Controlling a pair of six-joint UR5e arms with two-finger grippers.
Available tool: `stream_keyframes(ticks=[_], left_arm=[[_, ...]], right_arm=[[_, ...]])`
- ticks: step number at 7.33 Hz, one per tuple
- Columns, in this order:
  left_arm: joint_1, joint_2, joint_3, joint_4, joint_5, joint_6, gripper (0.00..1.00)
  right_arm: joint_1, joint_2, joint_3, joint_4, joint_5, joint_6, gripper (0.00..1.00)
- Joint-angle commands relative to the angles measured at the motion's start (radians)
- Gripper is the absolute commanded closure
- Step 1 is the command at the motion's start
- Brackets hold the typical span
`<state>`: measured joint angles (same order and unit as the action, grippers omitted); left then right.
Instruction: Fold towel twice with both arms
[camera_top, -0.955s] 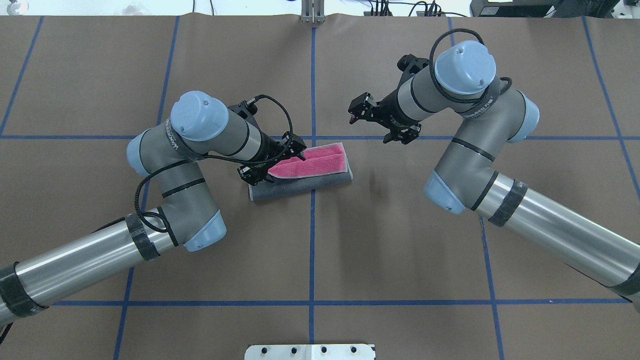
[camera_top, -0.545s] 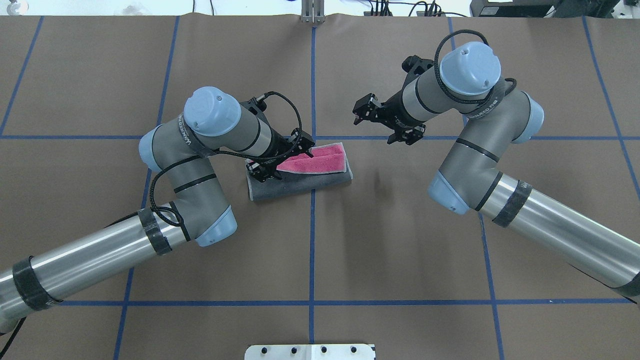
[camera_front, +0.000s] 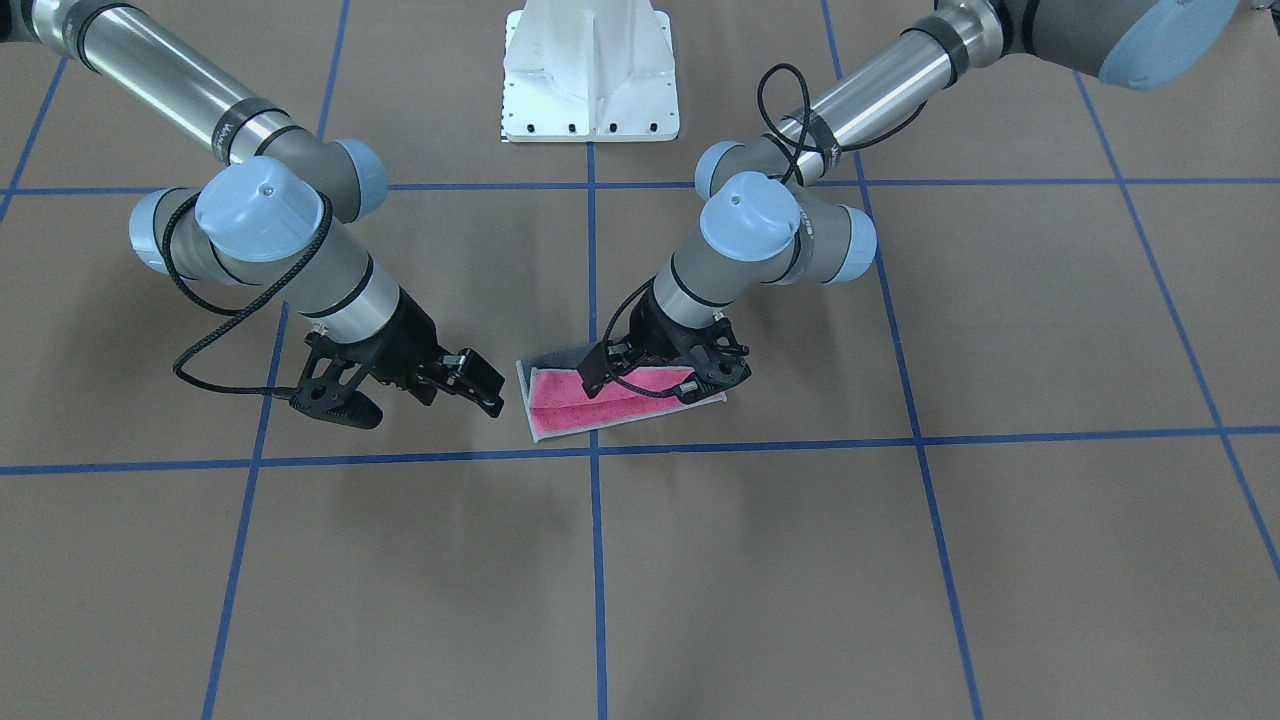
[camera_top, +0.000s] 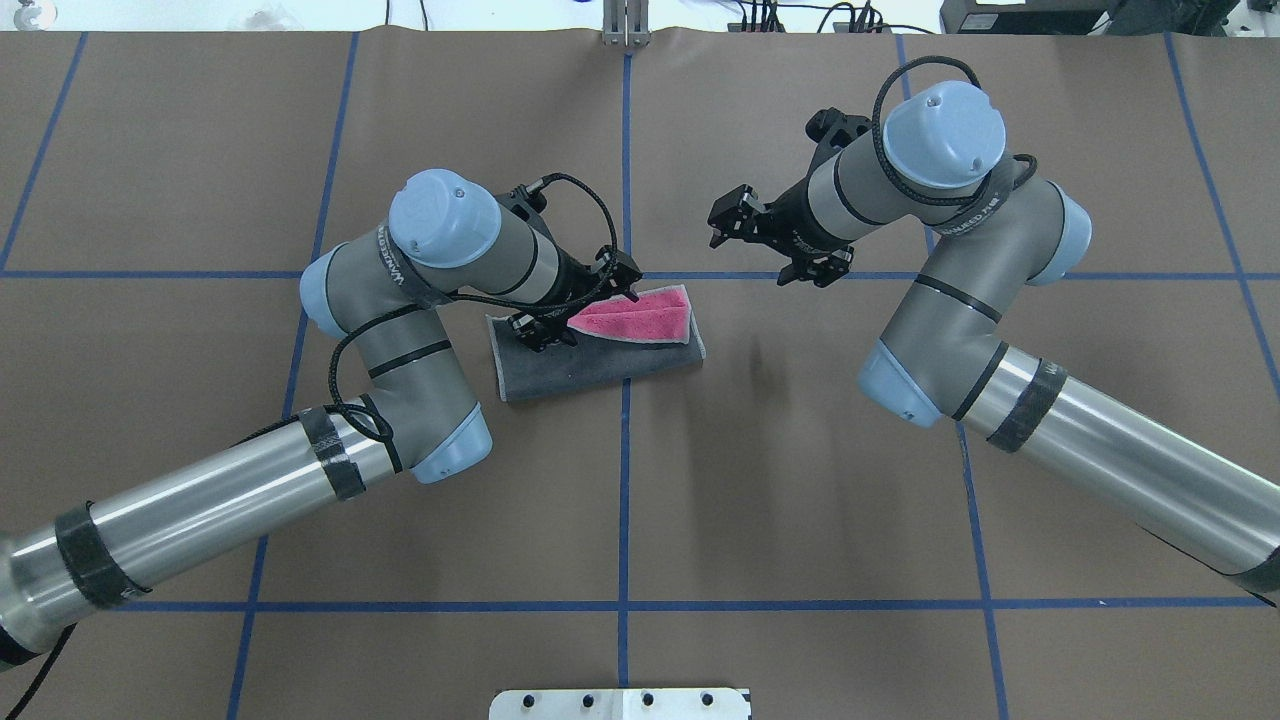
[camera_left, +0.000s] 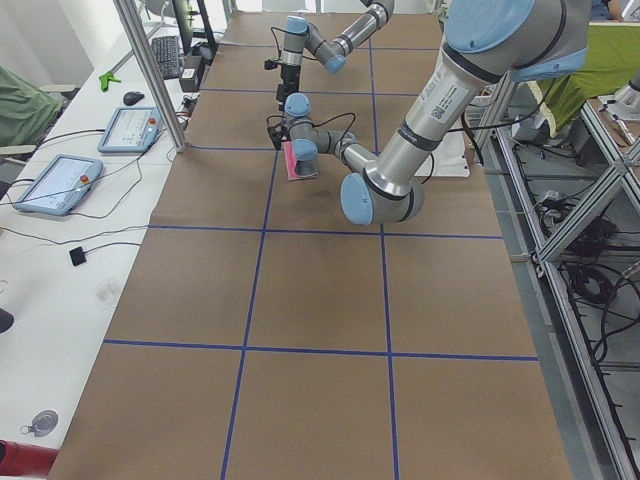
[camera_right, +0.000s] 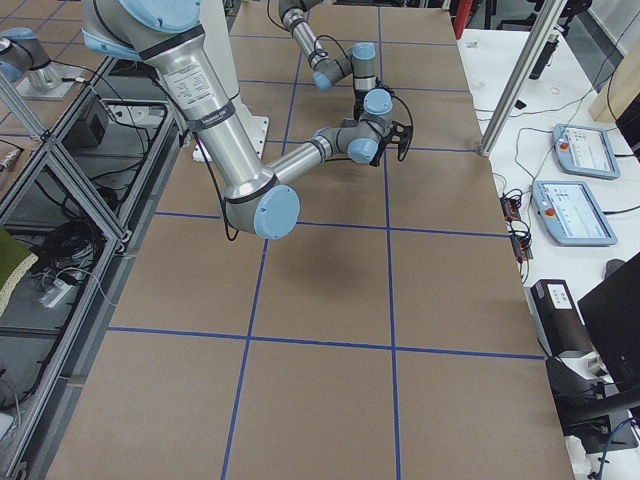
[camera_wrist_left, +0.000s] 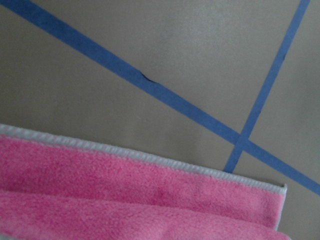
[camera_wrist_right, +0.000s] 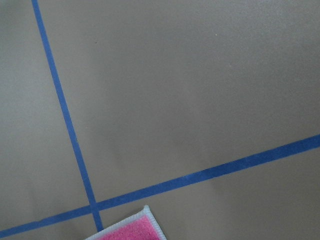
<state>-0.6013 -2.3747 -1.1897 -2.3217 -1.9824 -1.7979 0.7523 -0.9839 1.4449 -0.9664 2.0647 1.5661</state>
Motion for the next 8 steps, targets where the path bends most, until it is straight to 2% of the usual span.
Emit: stream_keyframes(ticks=[1, 5, 8], left_arm=[[0.0, -0.021, 0.035, -0.019, 0.008, 0.0, 0.0], [-0.002, -0.031, 0.041, -0.021, 0.011, 0.0, 0.0], [-0.003, -0.096, 0.116, -0.042, 0.042, -0.002, 0.0]], right_arm=[[0.001, -0.001, 0.0, 0.0, 0.0, -0.003, 0.01], [0.002, -0.007, 0.003, 0.0, 0.002, -0.003, 0.01], [0.016, -0.019, 0.008, 0.001, 0.032, -0.011, 0.01]])
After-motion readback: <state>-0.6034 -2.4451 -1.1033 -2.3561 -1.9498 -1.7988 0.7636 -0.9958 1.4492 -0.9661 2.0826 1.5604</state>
